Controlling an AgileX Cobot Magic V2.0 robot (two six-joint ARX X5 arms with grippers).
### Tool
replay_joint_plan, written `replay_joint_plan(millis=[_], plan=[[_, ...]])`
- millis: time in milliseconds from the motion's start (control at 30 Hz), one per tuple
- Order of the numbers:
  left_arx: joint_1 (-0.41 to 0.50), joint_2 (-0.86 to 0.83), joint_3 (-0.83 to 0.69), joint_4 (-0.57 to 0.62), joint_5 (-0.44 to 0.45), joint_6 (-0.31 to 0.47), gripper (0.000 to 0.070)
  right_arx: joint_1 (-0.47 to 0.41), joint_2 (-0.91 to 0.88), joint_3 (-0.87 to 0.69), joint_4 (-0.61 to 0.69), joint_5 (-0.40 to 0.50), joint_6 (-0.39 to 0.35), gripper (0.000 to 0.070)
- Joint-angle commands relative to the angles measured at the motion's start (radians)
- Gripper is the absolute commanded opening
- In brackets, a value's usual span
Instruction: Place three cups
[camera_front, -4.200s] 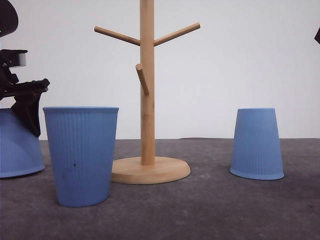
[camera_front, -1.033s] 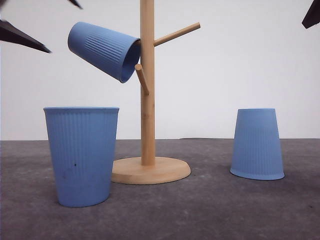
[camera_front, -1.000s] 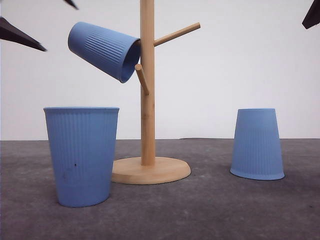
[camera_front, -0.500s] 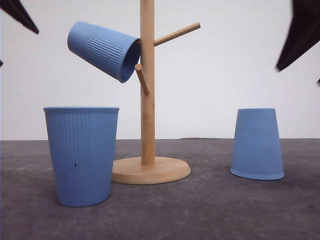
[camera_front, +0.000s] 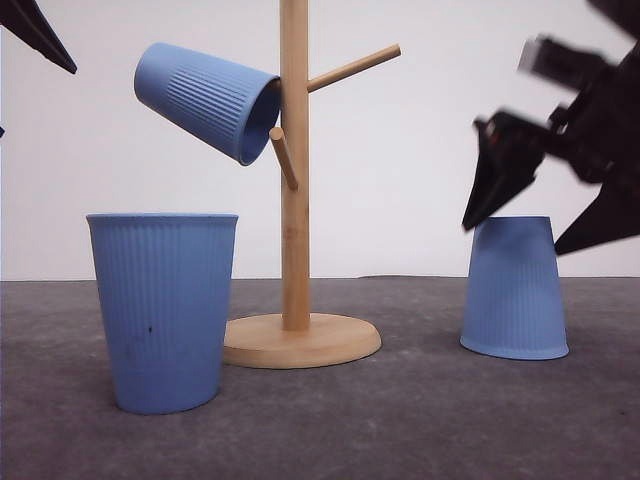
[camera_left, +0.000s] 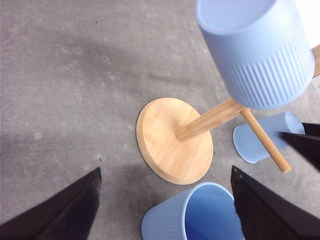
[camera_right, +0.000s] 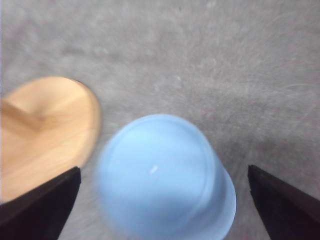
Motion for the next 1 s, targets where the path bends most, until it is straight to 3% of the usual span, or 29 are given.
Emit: replay_joint_plan(millis=[0,67,133,200,333,433,567,700,867,967], plan=[[0.001,0.004,0.007,0.009,-0.007,0.003,0.0474,0.004,0.045,0.011,0.035,0.003,-0.025,0.0685],[0.001,0.004,0.007,0.010,-0.012,0.003,0.0474,0.004,0.076,0.011,0.058,0.003,-0.037,0.0629],[0.001,0.004,0.007,0.010,-0.022,0.004,0.0474,0.005,0.087,0.011,0.064,0.003,-0.040,0.0515],[0.001,0.004,0.007,0.010,-0.025,0.004,0.0474,0.004,0.081,0.011,0.058,-0.001,-0.035,0.0449],[0.001,0.004,0.007,0.009,-0.025,0.003,0.0474,-0.007,0.007,0.011,-0.016,-0.026,-0.004,0.0439],[0.001,0.004,0.007,0.009,-0.025,0.003,0.0474,-0.037,-0.090,0.011,-0.089,-0.099,0.052,0.0439],[0.001,0.004,0.007,0.009,-0.025,0.003,0.0474,-0.101,-0.233,0.011,-0.166,-0.230,0.188,0.0439],[0.001,0.004,0.007,0.009,-0.025,0.003,0.0474,-0.186,-0.355,0.011,-0.141,-0.352,0.344,0.0439],[0.001,0.004,0.007,0.010,-0.025,0.003,0.0474,-0.280,-0.397,0.011,0.109,-0.530,0.587,0.0439],[0.001,0.004,0.007,0.012,-0.025,0.003,0.0474,-0.290,-0.367,0.011,0.322,-0.545,0.742,0.0439]])
